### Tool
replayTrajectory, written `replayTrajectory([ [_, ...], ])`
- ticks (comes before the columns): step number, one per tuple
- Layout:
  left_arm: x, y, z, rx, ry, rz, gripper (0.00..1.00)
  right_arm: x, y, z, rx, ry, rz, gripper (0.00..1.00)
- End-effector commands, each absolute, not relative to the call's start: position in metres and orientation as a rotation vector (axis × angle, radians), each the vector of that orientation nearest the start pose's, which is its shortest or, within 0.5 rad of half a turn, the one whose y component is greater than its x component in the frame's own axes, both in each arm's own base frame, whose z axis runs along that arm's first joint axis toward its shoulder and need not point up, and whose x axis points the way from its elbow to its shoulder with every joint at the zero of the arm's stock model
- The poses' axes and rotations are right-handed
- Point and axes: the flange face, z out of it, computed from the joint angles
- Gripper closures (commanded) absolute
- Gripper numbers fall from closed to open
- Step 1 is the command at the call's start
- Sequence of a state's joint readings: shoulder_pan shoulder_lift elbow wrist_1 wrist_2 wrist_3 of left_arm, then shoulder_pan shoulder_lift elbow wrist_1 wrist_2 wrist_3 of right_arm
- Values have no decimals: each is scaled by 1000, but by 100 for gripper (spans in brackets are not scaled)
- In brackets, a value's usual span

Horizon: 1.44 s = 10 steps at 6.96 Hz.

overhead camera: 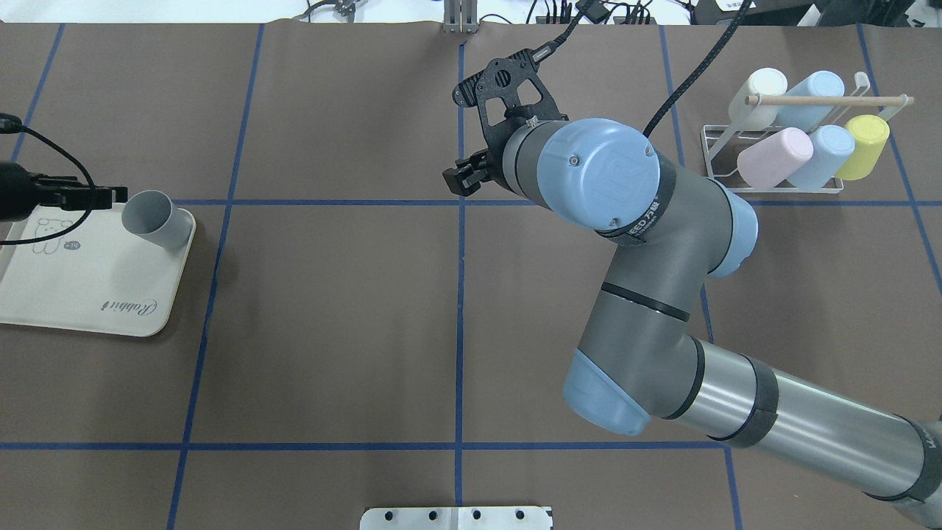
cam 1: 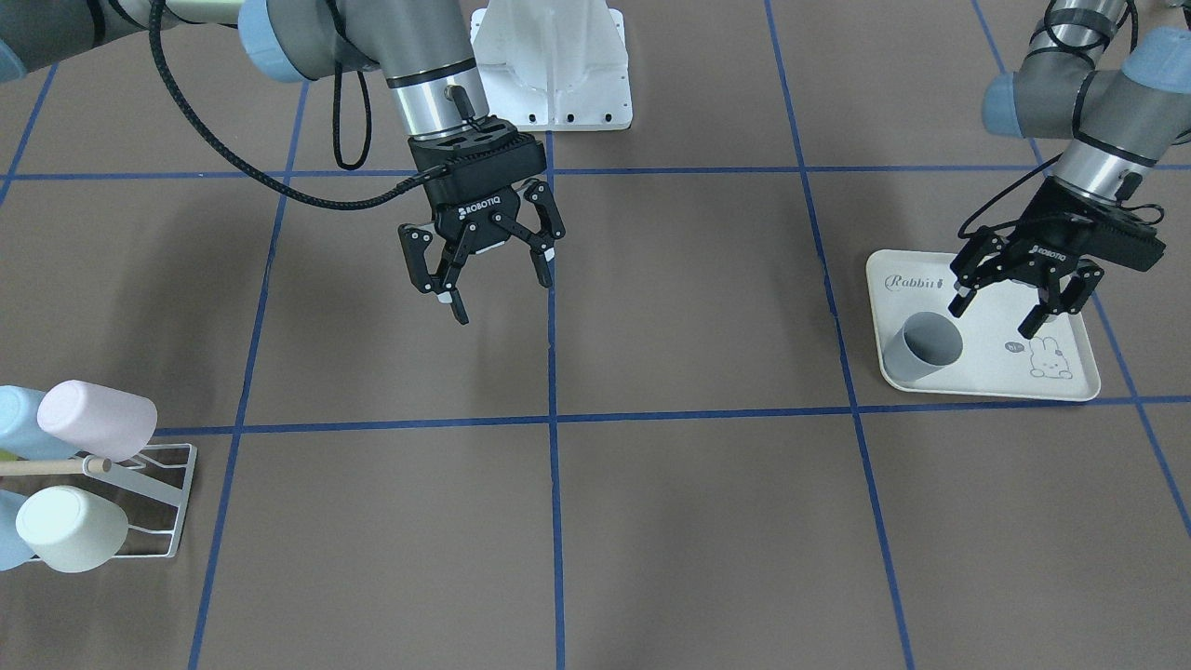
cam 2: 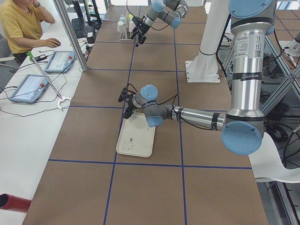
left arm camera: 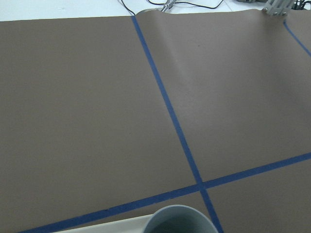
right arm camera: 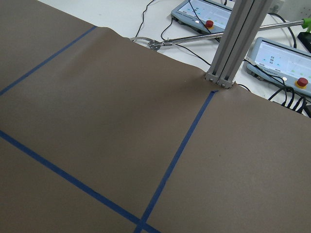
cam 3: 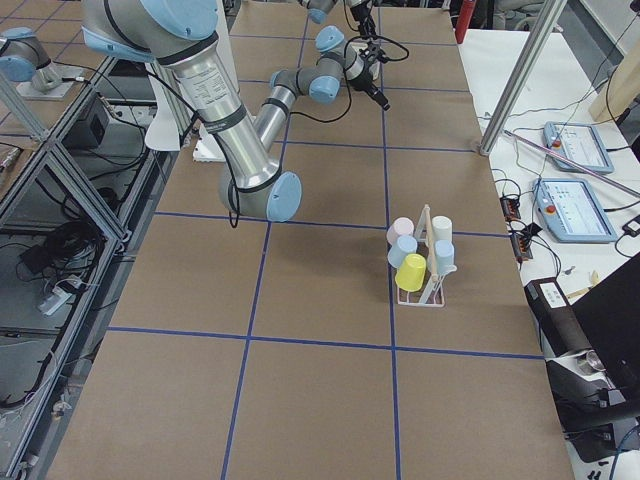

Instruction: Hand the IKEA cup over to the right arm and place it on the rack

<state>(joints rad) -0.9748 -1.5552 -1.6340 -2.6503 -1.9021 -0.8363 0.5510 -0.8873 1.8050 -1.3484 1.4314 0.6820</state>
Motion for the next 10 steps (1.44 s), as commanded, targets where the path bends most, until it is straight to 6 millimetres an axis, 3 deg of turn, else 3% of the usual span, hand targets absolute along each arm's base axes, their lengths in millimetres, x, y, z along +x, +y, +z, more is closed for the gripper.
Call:
replayTrajectory([
  [1,210,-498,540,671,909,-66,0,-471,-454,133,840,-779,-230,1],
  [2,211,-498,554,678,921,-72,0,-474,-450,133,843,-779,-233,1],
  [3,218,-499,550,672,967,-112,1,-475,-448,134,852,-771,-228,1],
  [4,232,-494,549,657,982,-99,12,-475,-448,135,859,-762,-222,1],
  [5,239,-491,550,650,984,-86,31,-475,-448,135,862,-760,-221,1],
  [6,244,-489,547,649,992,-77,39,-476,-446,135,861,-760,-223,1],
  [7,250,-484,546,653,1010,-62,40,-477,-446,135,861,-761,-224,1],
  [8,252,-482,545,653,1014,-57,47,-477,-446,135,864,-756,-221,1],
  [10,250,-480,548,650,1009,-60,82,-478,-445,135,865,-755,-222,1],
])
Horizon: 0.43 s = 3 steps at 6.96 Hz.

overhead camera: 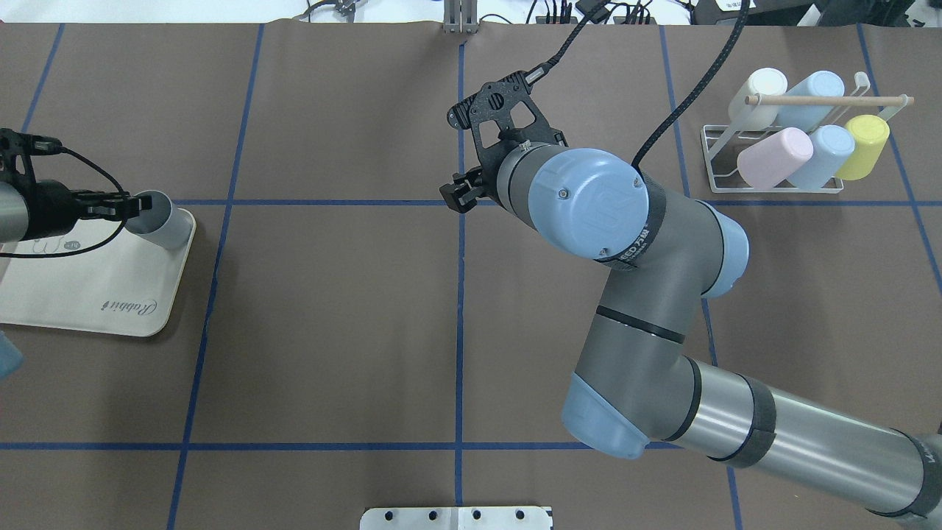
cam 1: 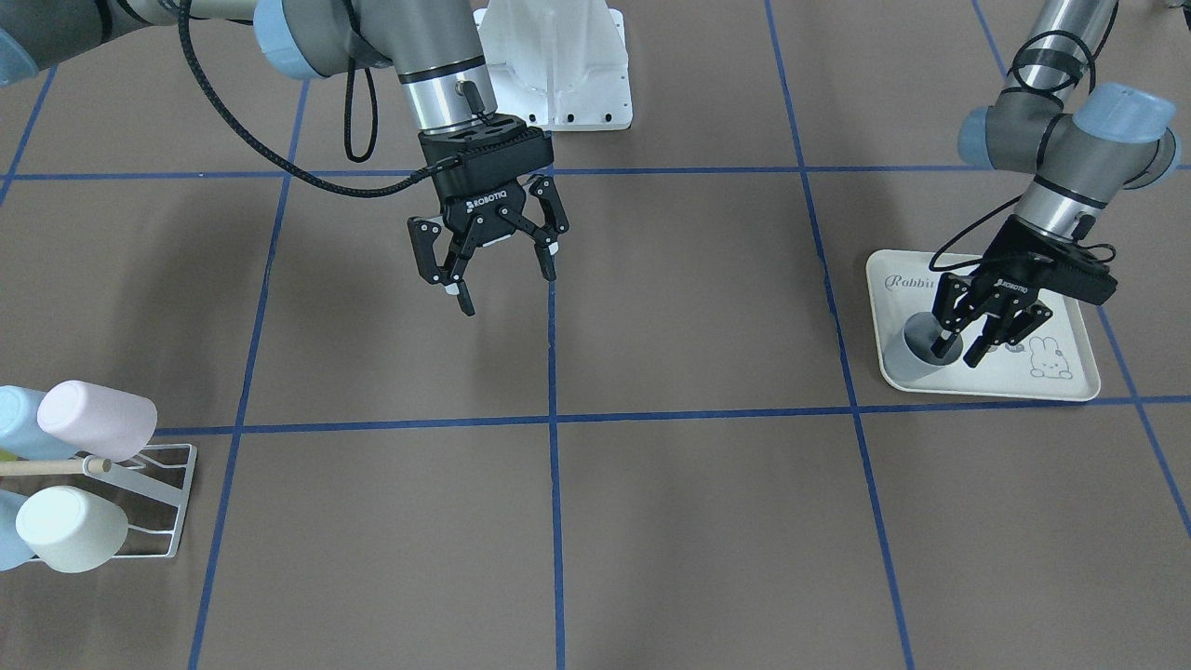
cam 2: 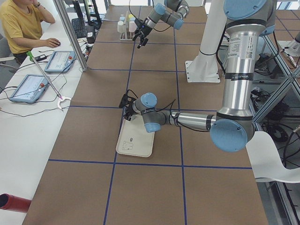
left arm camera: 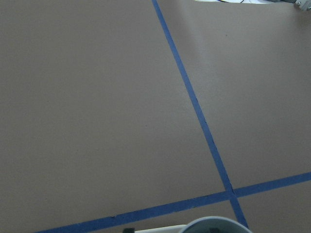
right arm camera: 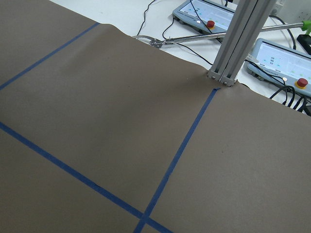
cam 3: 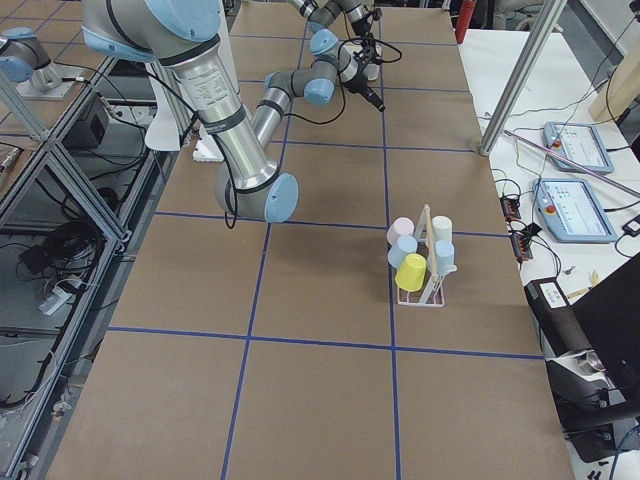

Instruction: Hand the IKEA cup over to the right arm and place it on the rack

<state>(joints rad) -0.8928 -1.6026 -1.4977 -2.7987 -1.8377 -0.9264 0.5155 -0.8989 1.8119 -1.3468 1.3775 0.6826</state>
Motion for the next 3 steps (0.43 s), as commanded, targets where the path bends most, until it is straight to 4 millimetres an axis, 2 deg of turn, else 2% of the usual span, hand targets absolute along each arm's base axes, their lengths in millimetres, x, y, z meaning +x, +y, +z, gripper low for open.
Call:
replayTrajectory([
  [1,249,-480,549,648,1008,-60,100,-478,-445,135,865,-755,-222,1],
  [3,248,-479,550,642,1010,-56,100,-479,-445,135,867,-753,-220,1],
])
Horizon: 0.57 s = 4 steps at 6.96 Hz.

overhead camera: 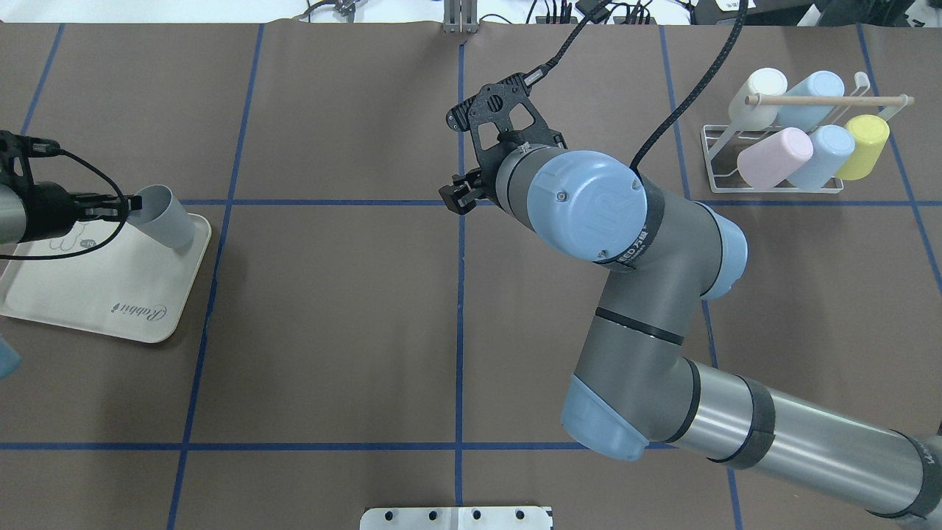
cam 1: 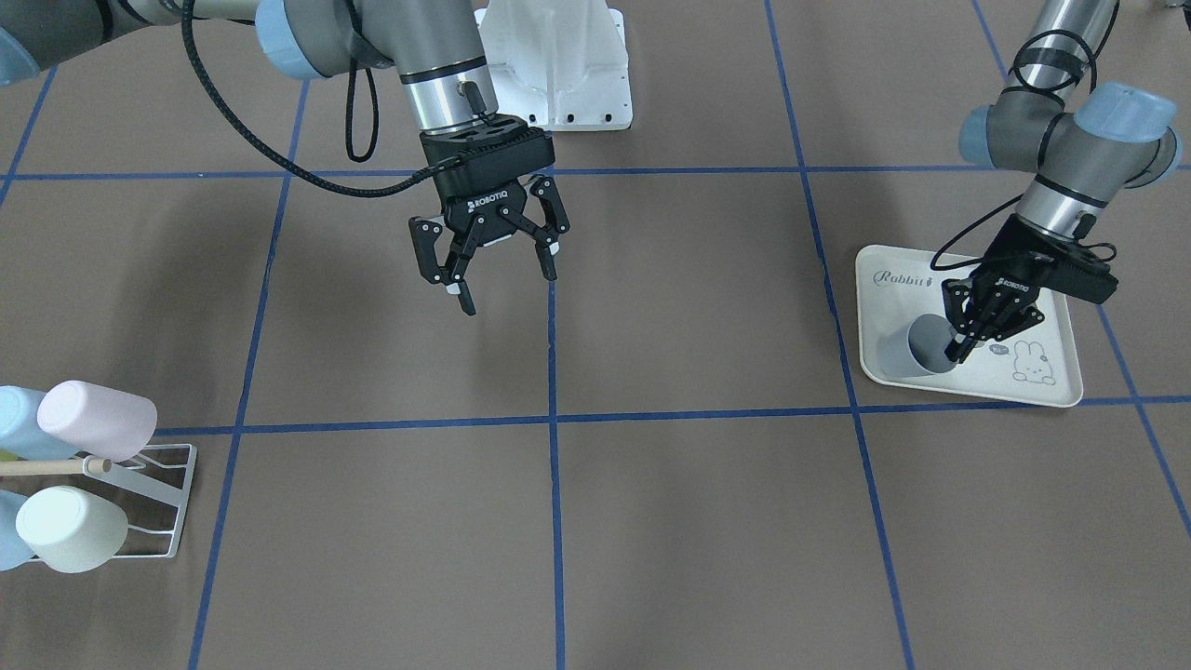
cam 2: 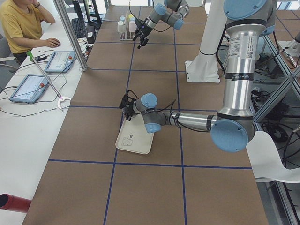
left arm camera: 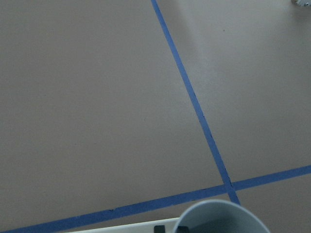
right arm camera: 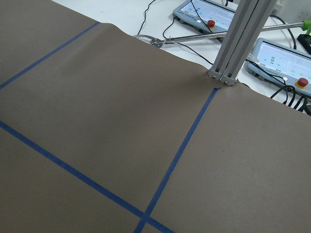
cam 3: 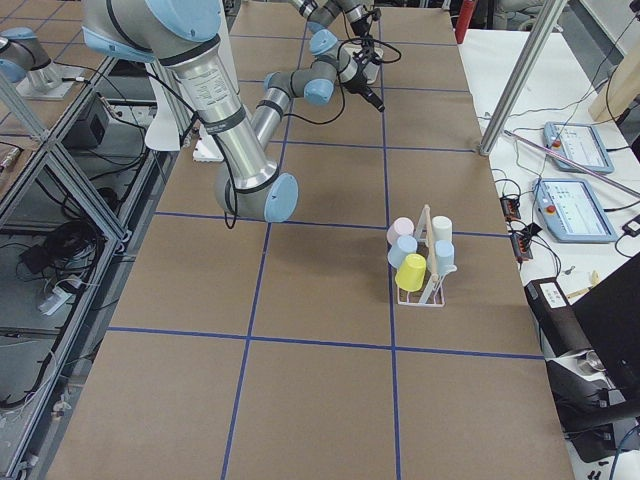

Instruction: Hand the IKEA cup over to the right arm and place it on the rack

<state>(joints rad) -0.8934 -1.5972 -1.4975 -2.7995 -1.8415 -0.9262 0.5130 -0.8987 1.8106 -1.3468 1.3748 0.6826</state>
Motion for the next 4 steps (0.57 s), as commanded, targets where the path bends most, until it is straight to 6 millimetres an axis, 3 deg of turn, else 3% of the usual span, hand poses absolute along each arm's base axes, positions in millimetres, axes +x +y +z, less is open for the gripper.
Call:
replayTrajectory([
  [1,245,-478,544,652,1016,-48,100,-479,-446,136,876,-740,-214,1],
  [3,198,-483,503,641,1117,-36,100,-487,-439,137,912,-702,-197,1],
  [4,194,-480,475,598,1198,-120,100,-494,-429,132,995,-709,-157,1],
])
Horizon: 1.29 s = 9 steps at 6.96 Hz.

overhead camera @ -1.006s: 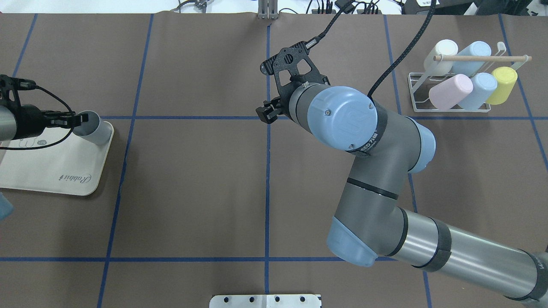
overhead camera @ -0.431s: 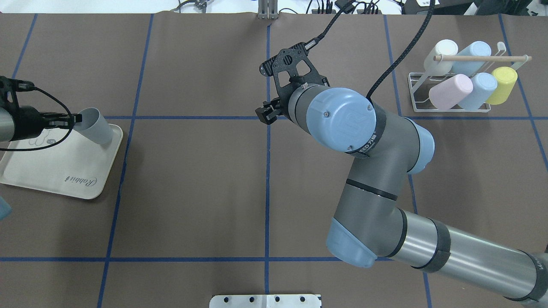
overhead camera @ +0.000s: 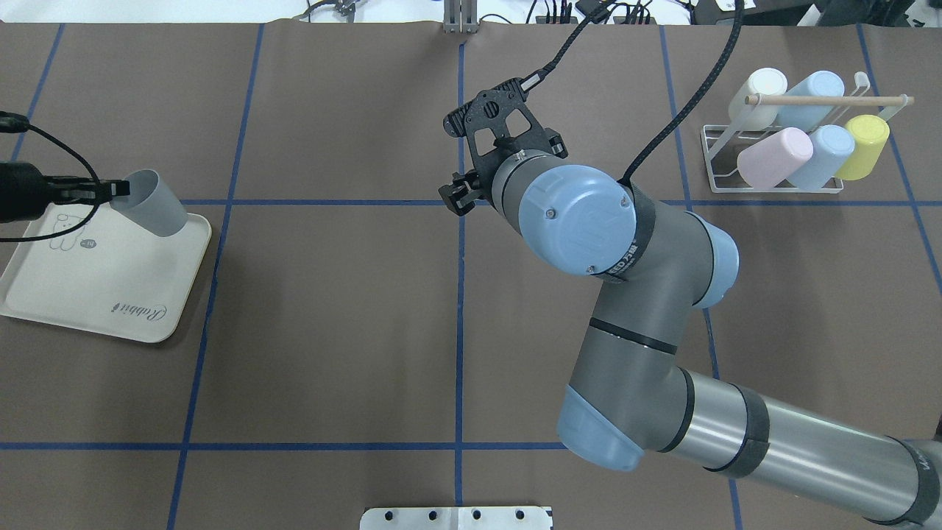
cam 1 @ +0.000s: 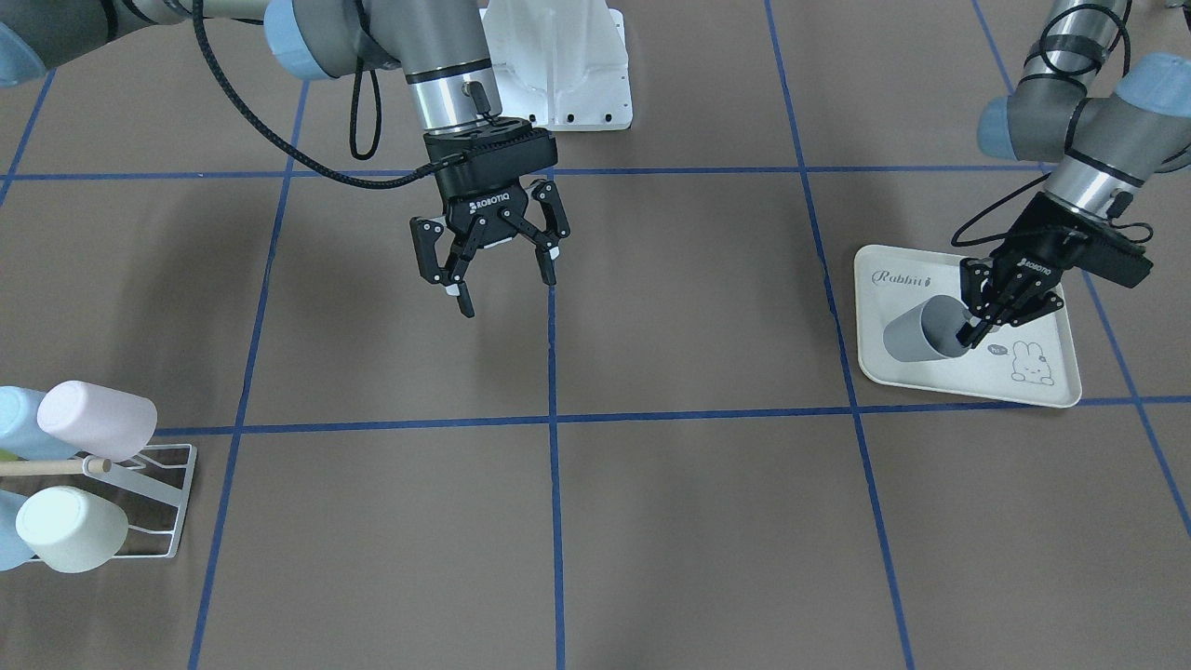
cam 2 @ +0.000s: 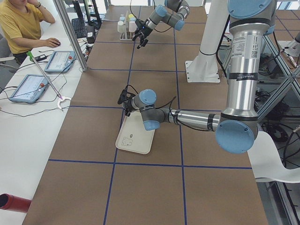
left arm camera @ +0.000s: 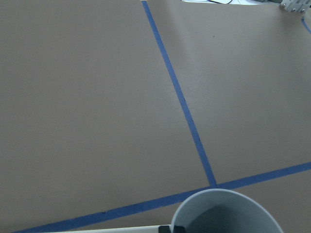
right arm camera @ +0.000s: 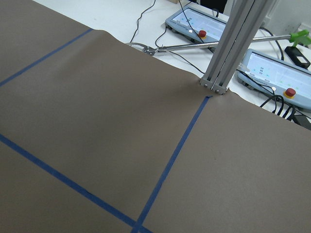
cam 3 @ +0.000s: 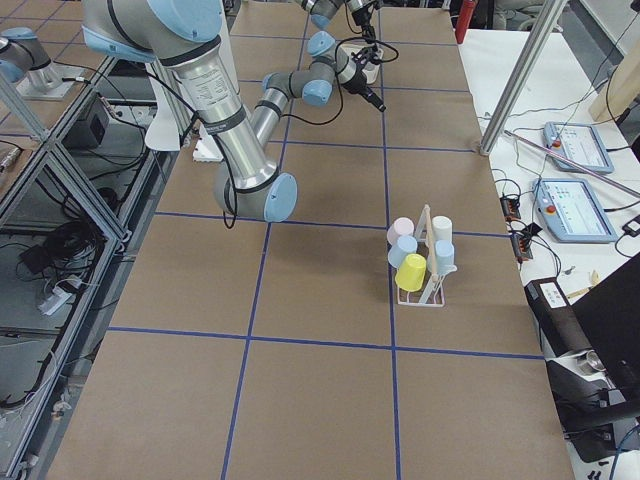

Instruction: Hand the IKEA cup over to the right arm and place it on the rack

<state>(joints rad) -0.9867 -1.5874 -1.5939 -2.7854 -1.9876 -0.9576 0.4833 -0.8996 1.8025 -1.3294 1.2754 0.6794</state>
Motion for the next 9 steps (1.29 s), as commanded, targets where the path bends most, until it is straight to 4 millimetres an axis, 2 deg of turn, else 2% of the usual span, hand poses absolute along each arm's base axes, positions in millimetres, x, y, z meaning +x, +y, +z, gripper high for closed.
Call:
replayTrajectory([
  [1,199,-478,435,520,1316,-257,100,-507,-421,141,1091,-755,-103,1],
  [2,201,-479,388,464,1431,-350,100,-514,-420,164,1160,-861,-70,1],
  [3,212,-472,344,388,1545,-407,100,-521,-409,199,1289,-933,-135,1],
  [4,229,-466,304,315,1638,-428,100,-532,-392,216,1414,-971,-236,1],
  [5,251,-463,271,258,1706,-420,100,-534,-385,232,1480,-1016,-300,1],
  [6,282,-453,248,200,1752,-395,100,-532,-378,229,1535,-1046,-348,1],
  [7,307,-446,236,204,1773,-401,100,-535,-372,225,1549,-1052,-363,1],
  [8,334,-439,232,203,1782,-416,100,-534,-373,221,1568,-1035,-378,1],
  [9,344,-441,231,205,1779,-424,100,-533,-373,216,1588,-1012,-397,1],
])
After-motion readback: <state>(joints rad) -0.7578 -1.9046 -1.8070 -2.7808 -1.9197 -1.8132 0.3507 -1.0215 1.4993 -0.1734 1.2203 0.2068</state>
